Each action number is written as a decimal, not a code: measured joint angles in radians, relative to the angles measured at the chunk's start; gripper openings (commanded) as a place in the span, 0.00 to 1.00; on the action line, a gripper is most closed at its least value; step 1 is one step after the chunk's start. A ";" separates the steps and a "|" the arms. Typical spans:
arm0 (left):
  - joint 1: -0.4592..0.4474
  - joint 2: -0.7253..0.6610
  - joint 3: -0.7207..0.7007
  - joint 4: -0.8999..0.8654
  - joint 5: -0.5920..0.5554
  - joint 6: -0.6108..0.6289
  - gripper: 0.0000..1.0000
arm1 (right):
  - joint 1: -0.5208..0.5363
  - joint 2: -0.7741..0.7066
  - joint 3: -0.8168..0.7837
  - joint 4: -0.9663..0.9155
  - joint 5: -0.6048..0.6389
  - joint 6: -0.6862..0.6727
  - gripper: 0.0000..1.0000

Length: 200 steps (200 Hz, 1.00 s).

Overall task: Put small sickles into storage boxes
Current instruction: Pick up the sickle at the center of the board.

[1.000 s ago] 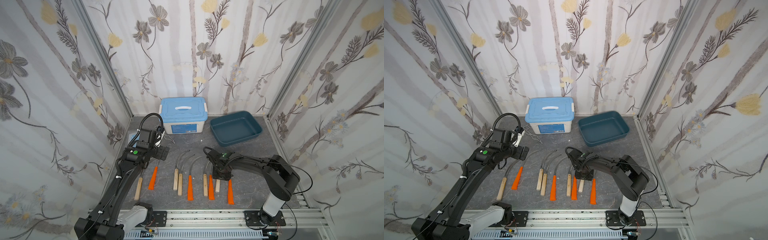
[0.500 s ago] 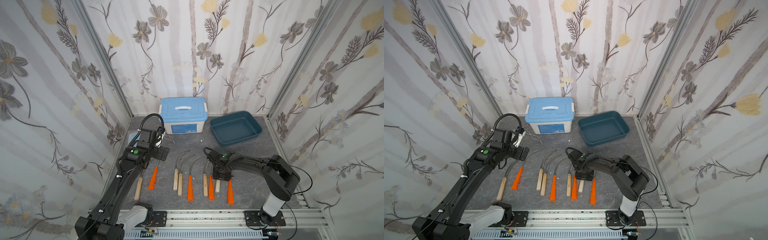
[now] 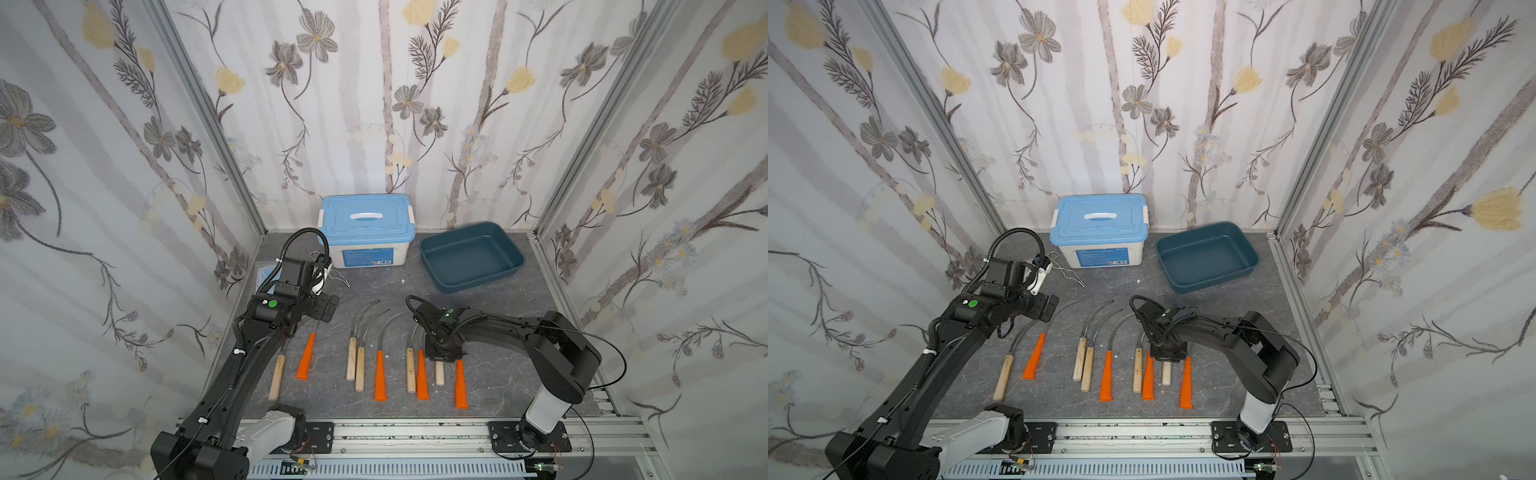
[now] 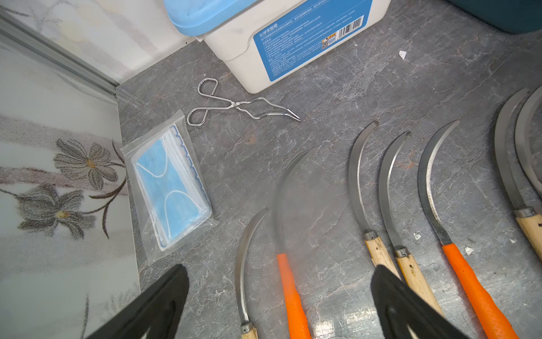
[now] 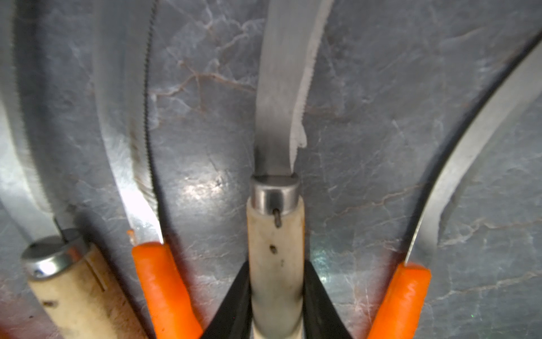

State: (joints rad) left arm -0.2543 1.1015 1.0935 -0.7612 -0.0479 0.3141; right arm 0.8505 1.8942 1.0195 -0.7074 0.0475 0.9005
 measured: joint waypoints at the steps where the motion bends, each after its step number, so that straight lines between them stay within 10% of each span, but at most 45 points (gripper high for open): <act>1: 0.000 0.000 0.000 0.000 0.000 0.000 1.00 | 0.000 -0.001 0.000 0.000 0.001 0.000 0.25; 53: 0.000 -0.003 -0.004 0.010 0.000 0.001 1.00 | 0.009 -0.024 -0.018 -0.002 0.007 -0.003 0.10; 200: 0.000 -0.009 0.023 0.014 0.000 0.023 1.00 | 0.107 -0.367 0.054 -0.080 -0.011 -0.068 0.08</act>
State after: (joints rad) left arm -0.2543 1.0927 1.1164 -0.7475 -0.0479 0.3370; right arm 0.9573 1.5276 1.0737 -0.7879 0.0368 0.8326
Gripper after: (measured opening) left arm 0.997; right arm 0.223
